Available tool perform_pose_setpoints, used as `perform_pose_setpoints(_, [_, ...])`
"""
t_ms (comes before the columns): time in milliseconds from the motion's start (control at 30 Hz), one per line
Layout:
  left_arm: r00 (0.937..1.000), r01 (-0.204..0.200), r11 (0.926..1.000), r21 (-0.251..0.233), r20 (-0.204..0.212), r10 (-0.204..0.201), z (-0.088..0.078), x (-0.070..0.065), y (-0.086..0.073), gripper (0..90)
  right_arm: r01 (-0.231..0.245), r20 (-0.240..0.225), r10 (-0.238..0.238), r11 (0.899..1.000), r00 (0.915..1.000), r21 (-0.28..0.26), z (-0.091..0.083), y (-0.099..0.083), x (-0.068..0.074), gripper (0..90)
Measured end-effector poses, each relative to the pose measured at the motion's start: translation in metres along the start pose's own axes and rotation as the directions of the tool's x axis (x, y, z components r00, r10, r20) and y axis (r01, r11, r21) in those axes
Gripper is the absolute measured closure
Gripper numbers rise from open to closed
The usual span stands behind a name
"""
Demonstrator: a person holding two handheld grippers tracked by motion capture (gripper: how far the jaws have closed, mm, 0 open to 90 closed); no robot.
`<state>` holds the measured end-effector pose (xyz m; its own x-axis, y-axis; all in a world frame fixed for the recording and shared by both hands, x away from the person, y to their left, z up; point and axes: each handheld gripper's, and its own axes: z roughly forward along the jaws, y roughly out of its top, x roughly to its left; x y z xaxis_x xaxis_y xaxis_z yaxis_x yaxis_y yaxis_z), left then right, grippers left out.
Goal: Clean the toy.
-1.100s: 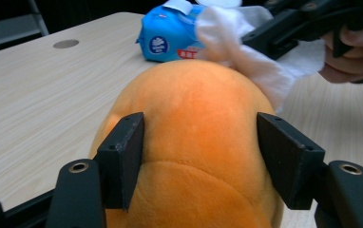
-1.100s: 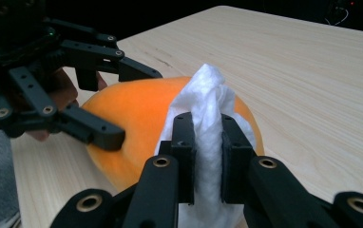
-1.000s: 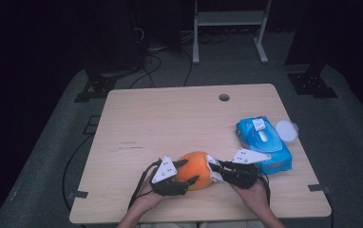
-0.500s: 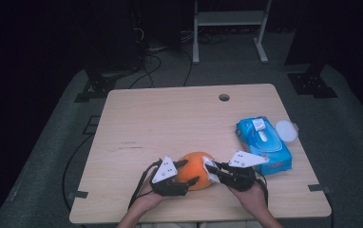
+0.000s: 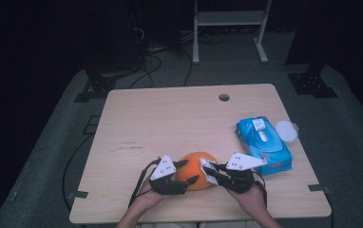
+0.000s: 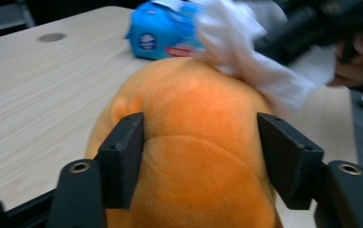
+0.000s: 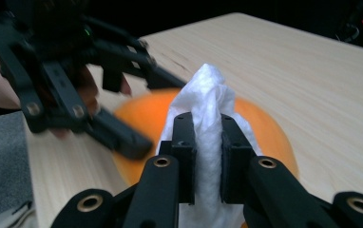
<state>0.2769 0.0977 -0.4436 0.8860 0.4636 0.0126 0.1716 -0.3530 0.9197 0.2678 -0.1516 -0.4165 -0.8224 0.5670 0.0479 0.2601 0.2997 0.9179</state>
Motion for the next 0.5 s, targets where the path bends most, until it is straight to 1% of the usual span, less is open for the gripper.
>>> perform_pose_setpoints(67, [0.9997,-0.026,0.9996,0.007,-0.003,0.026,0.001,-0.003,0.001,36.7,0.011,0.003,-0.011,1.000,0.9999,-0.001,0.001,0.002,0.000,78.8])
perform_pose_setpoints(100, [0.9996,-0.029,0.9996,0.005,-0.002,0.029,0.001,-0.004,0.001,36.4,0.013,0.009,-0.013,1.000,0.9999,0.002,0.001,0.002,-0.002,78.9])
perform_pose_setpoints(167, [0.9998,-0.022,0.9998,-0.002,0.000,0.022,0.001,-0.002,0.002,34.2,0.001,0.017,-0.002,1.000,0.9999,0.013,0.001,-0.002,-0.006,79.0])
perform_pose_setpoints(233, [0.9998,0.009,0.9997,-0.021,-0.017,-0.009,-0.001,0.002,0.003,26.1,0.011,0.046,-0.012,1.000,0.9989,0.026,0.000,-0.004,-0.011,79.1])
perform_pose_setpoints(267, [0.9993,0.030,0.9989,-0.035,-0.019,-0.031,-0.002,0.004,0.003,22.6,0.002,0.054,-0.003,1.000,0.9986,0.029,0.000,-0.005,-0.014,79.0])
perform_pose_setpoints(300, [0.9977,0.065,0.9966,-0.050,-0.016,-0.066,-0.003,0.006,0.002,19.7,-0.015,0.057,0.014,0.999,0.9983,0.029,-0.001,-0.007,-0.017,79.0])
perform_pose_setpoints(333, [0.9955,0.094,0.9939,-0.057,-0.008,-0.094,-0.003,0.009,0.000,19.4,-0.029,0.058,0.027,0.999,0.9980,0.028,-0.002,-0.008,-0.019,79.0])
perform_pose_setpoints(367, [0.9940,0.110,0.9923,-0.058,0.003,-0.110,-0.003,0.010,-0.001,20.3,-0.035,0.058,0.034,0.999,0.9978,0.026,-0.002,-0.009,-0.021,79.1])
perform_pose_setpoints(400, [0.9951,0.099,0.9940,-0.048,0.006,-0.098,-0.002,0.010,-0.002,24.1,-0.043,0.056,0.042,0.999,0.9976,0.026,-0.002,-0.008,-0.020,79.0])
perform_pose_setpoints(467, [0.9976,0.069,0.9970,-0.035,0.002,-0.069,-0.002,0.008,-0.002,30.1,-0.013,0.060,0.012,1.000,0.9982,0.027,0.000,-0.005,-0.013,79.0])
perform_pose_setpoints(500, [0.9984,0.056,0.9980,-0.031,0.006,-0.056,-0.001,0.006,-0.001,31.5,0.005,0.057,-0.007,1.000,0.9984,0.031,0.000,-0.003,-0.007,78.9])
